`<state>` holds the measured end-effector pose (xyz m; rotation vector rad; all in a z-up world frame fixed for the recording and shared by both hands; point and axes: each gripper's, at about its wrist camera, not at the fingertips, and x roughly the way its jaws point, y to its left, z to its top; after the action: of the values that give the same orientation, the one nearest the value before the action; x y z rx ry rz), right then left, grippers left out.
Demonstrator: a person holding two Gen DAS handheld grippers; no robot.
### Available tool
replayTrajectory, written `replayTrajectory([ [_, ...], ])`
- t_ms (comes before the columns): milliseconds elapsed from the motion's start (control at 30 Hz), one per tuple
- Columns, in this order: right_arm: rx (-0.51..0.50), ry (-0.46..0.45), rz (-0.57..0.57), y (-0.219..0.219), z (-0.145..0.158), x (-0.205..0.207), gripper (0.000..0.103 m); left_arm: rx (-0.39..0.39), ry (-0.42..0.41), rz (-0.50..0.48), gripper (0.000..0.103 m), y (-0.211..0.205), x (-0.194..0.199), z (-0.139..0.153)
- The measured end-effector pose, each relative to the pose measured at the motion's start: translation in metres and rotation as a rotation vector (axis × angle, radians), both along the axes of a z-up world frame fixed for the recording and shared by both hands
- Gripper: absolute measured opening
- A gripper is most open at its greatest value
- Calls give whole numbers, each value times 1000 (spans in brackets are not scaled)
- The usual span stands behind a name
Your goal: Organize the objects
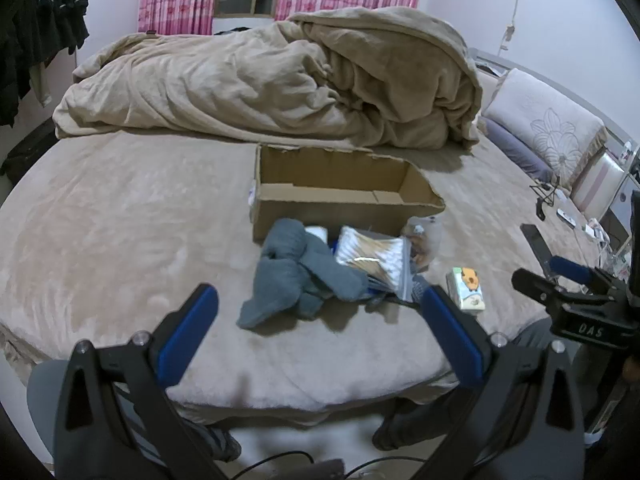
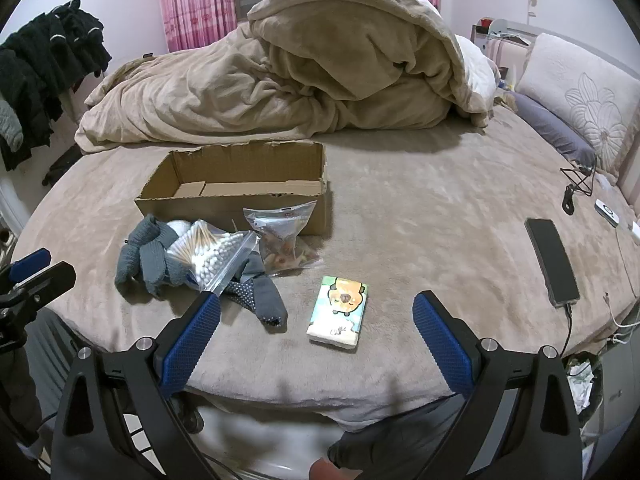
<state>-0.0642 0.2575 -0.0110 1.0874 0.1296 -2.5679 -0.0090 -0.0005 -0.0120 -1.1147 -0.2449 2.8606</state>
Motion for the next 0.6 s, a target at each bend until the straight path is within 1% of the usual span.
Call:
replayTrajectory([
  [433,4,-2,1,-4,-7,-5,99,-4,-6,-5,102,1,-4,-1],
  [600,6,6,4,-2,-5,-4,99,-6,-2,0,102,1,-5,-2],
])
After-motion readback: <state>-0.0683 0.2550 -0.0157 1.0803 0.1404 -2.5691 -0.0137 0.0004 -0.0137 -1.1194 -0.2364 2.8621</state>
